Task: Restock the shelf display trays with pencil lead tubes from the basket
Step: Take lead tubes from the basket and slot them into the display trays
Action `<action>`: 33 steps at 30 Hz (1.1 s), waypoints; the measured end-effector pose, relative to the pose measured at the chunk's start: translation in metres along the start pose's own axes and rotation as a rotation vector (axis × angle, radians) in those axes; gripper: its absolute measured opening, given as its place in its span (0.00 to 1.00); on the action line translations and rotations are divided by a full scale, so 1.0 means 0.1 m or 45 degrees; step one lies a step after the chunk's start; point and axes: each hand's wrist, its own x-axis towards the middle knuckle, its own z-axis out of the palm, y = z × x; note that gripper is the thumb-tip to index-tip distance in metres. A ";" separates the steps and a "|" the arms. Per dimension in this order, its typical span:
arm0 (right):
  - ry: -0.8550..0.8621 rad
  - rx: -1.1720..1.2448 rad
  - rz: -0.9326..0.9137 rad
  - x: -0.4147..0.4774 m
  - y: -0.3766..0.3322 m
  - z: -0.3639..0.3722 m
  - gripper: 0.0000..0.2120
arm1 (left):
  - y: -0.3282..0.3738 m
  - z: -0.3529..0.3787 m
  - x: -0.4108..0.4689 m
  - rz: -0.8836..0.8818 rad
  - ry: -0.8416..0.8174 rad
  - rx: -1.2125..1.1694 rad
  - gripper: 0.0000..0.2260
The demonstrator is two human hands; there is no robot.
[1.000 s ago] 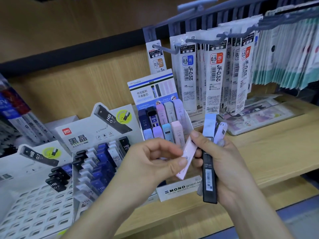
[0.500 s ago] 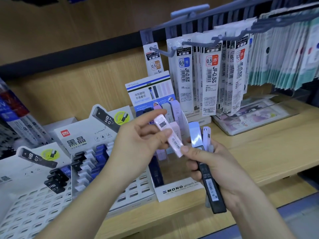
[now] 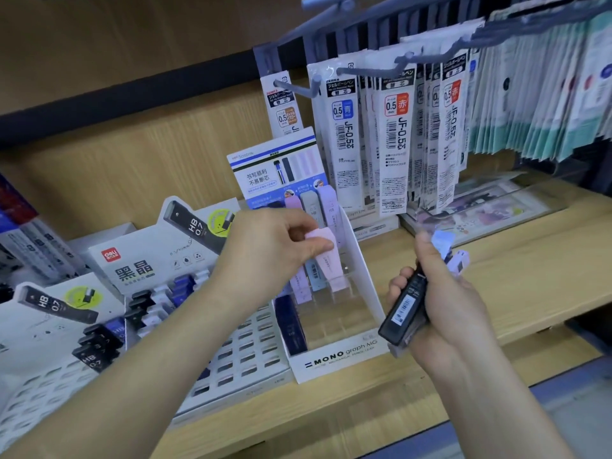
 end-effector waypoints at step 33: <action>-0.689 -0.408 0.082 -0.14 0.04 0.03 0.14 | 0.15 -0.18 -0.07 -0.305 0.010 -0.962 0.07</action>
